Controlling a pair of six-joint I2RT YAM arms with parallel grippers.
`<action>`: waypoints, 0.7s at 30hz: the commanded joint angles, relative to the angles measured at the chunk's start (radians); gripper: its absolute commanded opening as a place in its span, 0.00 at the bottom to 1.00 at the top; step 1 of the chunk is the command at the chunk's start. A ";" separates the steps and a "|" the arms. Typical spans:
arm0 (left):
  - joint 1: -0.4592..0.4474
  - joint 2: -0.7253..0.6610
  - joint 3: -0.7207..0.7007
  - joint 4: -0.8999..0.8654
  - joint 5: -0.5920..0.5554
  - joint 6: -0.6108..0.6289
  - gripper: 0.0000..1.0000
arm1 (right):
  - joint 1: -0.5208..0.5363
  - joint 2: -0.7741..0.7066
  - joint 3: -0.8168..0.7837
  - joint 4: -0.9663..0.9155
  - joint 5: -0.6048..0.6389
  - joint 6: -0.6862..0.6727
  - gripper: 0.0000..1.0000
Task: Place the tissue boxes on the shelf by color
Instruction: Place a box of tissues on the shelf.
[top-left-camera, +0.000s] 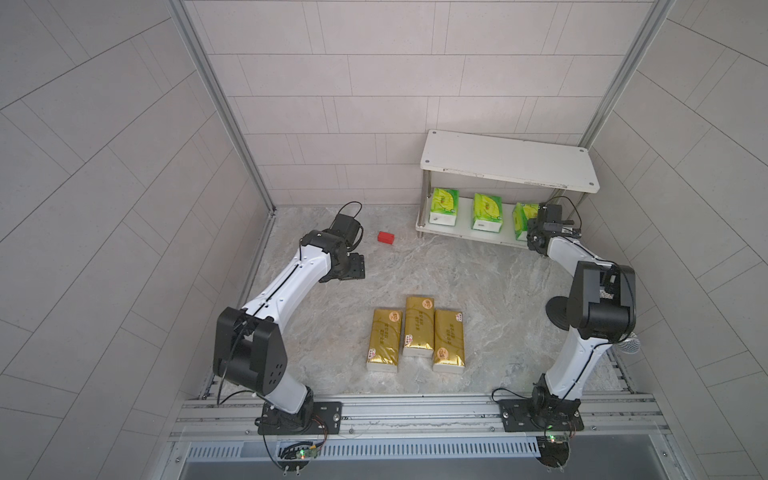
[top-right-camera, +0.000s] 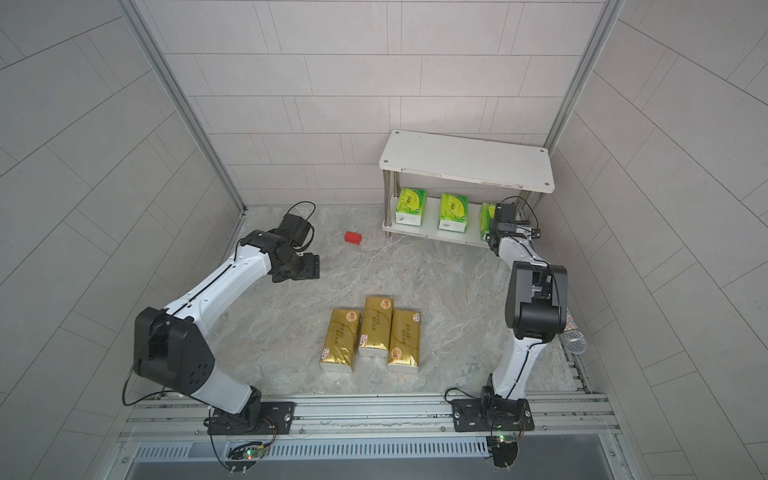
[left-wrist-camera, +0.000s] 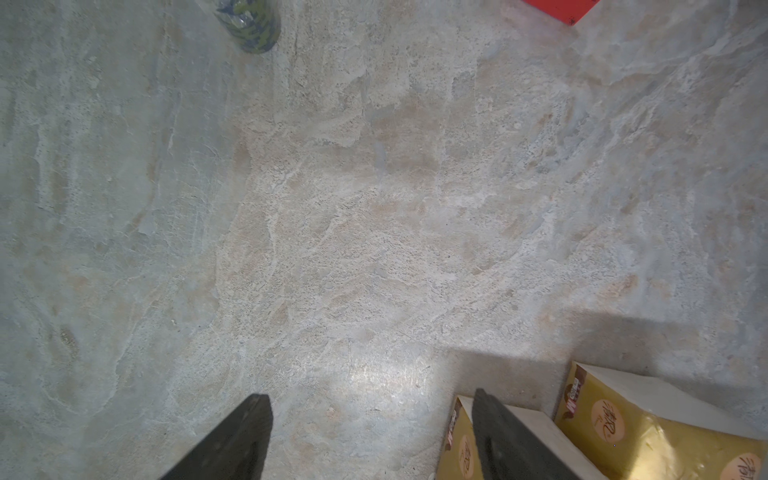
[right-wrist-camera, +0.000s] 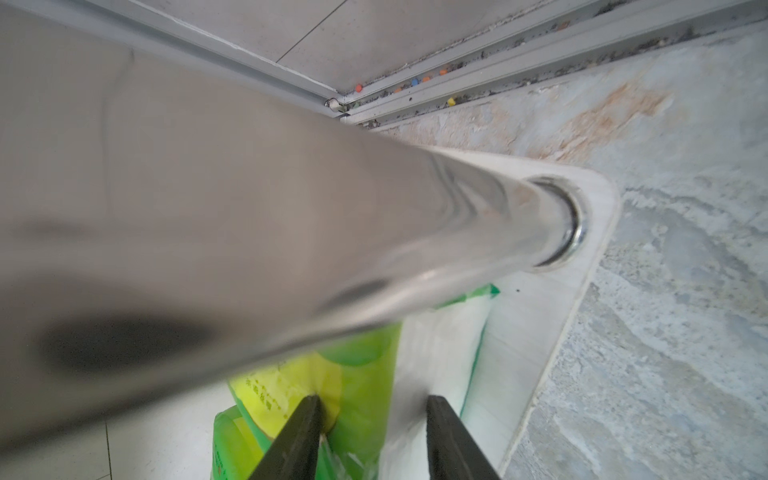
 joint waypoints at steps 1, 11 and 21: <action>0.003 -0.026 -0.015 -0.006 -0.018 0.008 0.84 | 0.003 0.037 0.018 -0.037 0.028 0.019 0.45; 0.003 -0.015 -0.014 -0.004 -0.018 0.003 0.84 | 0.009 0.066 0.058 -0.046 0.019 0.018 0.45; 0.003 -0.012 -0.010 0.000 -0.018 0.001 0.84 | 0.034 0.048 0.073 -0.090 0.040 0.016 0.45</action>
